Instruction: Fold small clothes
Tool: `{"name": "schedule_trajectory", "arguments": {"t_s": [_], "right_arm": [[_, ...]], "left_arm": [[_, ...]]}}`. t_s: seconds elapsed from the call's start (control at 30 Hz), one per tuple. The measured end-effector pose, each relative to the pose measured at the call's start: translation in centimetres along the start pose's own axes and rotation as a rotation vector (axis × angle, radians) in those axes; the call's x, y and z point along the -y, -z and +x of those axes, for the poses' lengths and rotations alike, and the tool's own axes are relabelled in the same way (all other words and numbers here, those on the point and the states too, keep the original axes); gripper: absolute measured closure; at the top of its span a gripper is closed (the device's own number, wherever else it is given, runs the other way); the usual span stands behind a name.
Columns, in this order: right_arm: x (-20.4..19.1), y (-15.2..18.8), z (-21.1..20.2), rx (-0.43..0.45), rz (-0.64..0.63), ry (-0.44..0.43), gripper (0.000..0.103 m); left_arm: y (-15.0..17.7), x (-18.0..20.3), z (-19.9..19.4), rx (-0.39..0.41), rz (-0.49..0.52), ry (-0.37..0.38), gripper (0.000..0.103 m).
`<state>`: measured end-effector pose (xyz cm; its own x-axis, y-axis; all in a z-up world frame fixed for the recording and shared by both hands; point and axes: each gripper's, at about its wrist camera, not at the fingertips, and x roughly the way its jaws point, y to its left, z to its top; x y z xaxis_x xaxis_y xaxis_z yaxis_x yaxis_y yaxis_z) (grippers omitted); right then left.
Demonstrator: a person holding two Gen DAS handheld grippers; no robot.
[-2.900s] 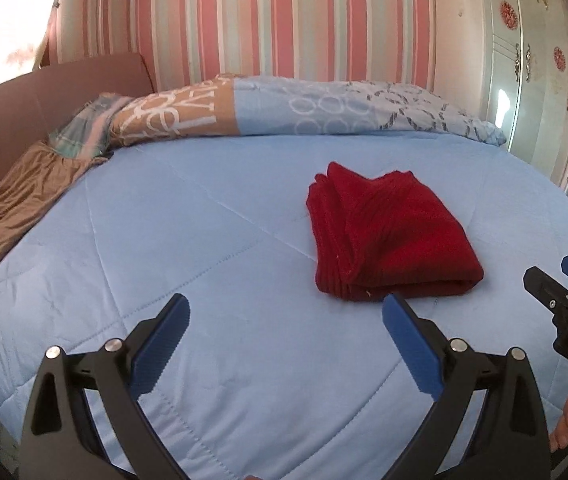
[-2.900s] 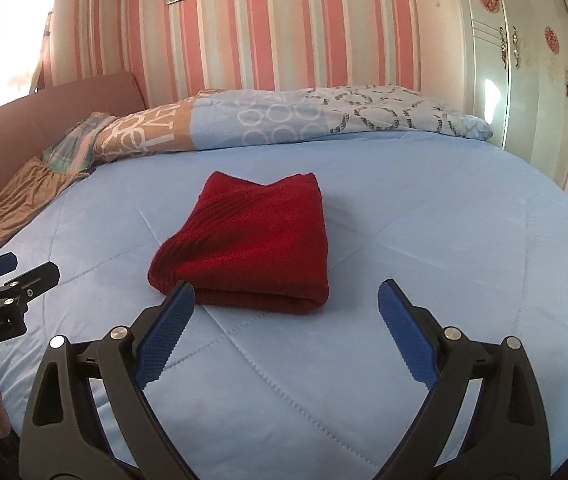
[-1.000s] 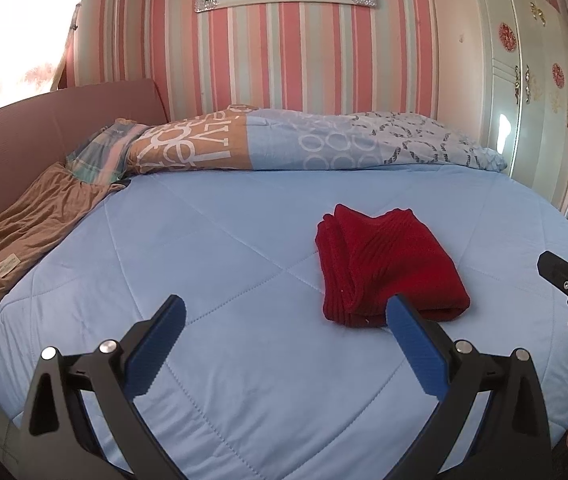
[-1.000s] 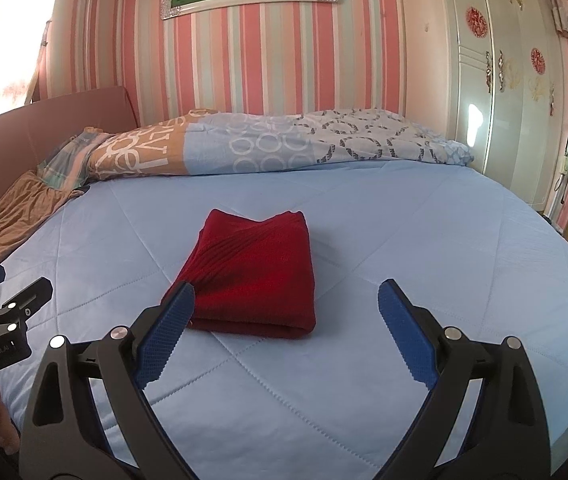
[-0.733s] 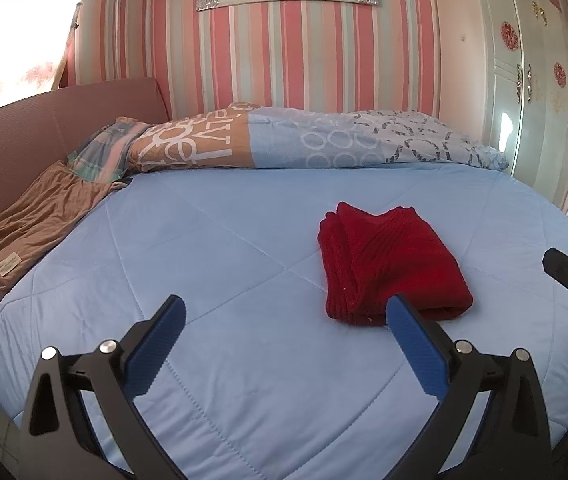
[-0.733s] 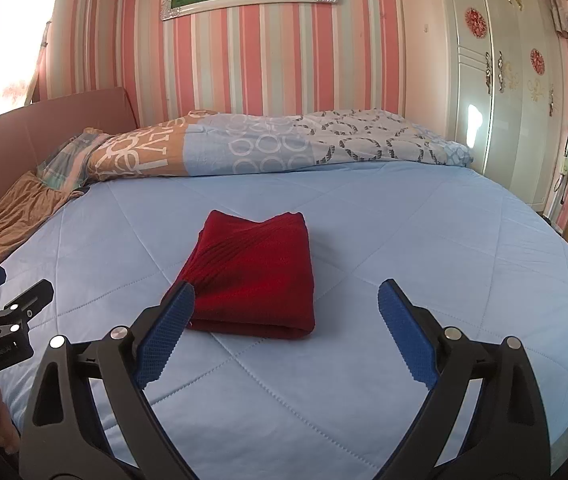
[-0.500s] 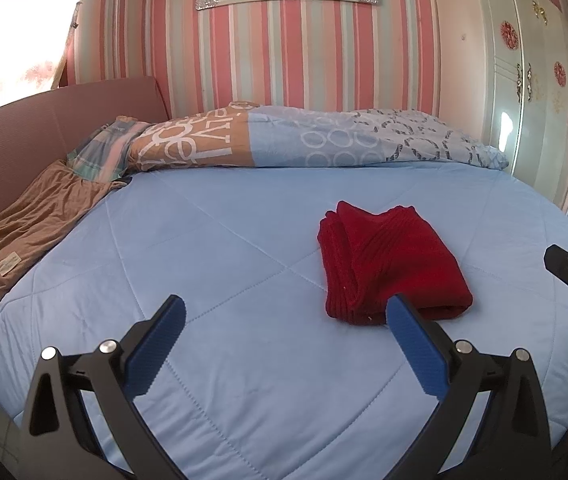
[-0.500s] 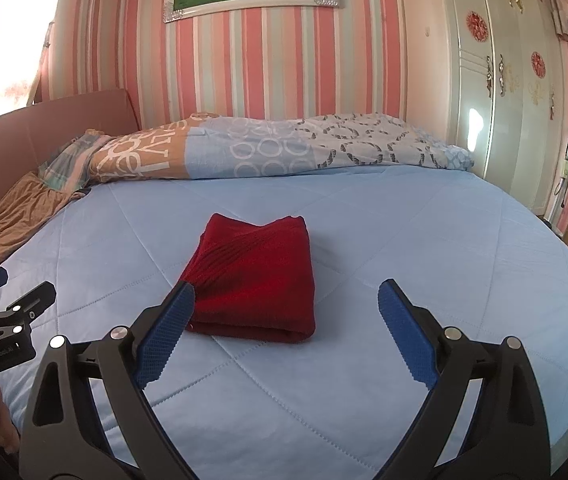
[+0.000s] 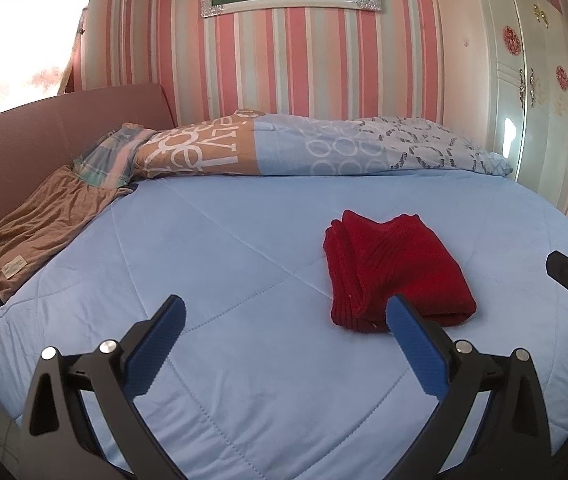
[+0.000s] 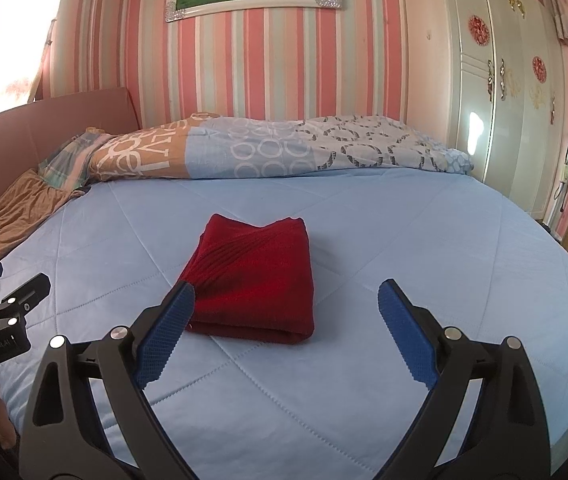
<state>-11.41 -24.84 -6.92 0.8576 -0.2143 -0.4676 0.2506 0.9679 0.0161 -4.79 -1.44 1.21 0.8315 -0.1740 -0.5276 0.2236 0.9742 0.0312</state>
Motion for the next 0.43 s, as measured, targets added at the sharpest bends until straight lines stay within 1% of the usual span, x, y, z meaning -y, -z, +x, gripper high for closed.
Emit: {"name": "schedule_trajectory", "arguments": {"t_s": [0.23, 0.43], "right_arm": [[0.01, 0.01, -0.01, -0.001, -0.001, -0.001, 0.010], [0.04, -0.05, -0.05, -0.001, -0.001, -0.001, 0.010]], "left_arm": [[-0.06, 0.17, 0.15, -0.019, 0.005, 0.022, 0.002], [-0.16, 0.13, 0.10, -0.017, 0.002, 0.033, 0.002]]}}
